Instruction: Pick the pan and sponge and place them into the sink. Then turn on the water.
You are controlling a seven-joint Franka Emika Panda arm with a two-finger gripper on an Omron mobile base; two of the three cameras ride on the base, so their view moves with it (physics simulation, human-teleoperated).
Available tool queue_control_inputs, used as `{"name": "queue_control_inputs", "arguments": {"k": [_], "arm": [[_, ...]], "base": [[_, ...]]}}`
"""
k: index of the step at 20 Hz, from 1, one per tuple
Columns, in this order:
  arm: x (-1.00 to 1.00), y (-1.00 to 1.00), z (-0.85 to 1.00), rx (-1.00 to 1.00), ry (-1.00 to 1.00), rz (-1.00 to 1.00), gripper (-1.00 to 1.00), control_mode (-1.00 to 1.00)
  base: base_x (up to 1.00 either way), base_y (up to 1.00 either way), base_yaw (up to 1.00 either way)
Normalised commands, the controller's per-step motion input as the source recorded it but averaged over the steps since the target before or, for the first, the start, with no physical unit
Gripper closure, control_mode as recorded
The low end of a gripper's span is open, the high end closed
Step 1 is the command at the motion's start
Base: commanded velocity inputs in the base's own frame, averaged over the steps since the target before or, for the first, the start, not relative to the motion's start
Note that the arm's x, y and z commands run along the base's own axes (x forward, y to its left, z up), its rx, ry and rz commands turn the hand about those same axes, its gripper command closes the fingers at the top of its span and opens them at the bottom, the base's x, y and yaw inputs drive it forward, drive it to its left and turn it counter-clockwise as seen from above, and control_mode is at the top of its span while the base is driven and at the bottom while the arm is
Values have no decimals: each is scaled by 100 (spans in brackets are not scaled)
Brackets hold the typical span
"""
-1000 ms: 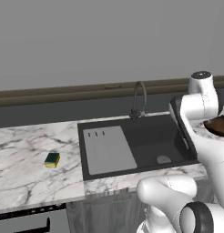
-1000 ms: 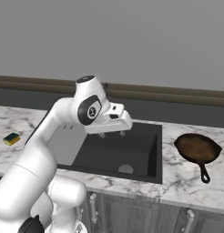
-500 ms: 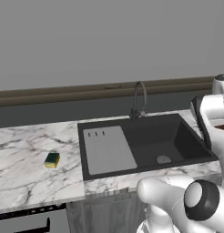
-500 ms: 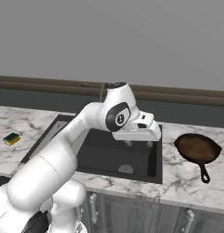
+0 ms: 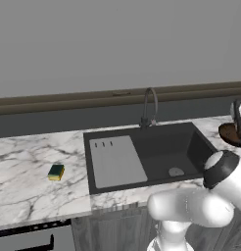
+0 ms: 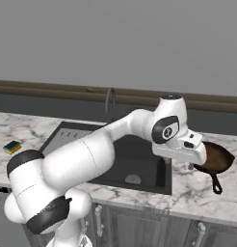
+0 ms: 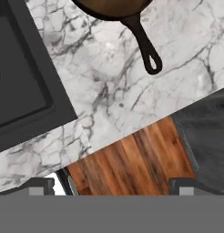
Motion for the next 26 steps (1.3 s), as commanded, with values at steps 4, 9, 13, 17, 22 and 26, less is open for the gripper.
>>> {"name": "queue_control_inputs", "arguments": {"k": [4,9,13,17,22,26], "arm": [[0,-92,-31,12,5,-14,-100,-100],[2,-53,-39,9,0,-3,-100,-100],[17,-19,-38,5,0,0,-100,-100],[32,-1,-38,0,0,3,-100,-100],[29,-18,-41,0,0,10,-100,-100],[27,-26,-25,0,0,3,-100,-100]], "base": [[0,0,0],[0,0,0],[0,0,0],[0,0,0],[0,0,0],[0,0,0]]}}
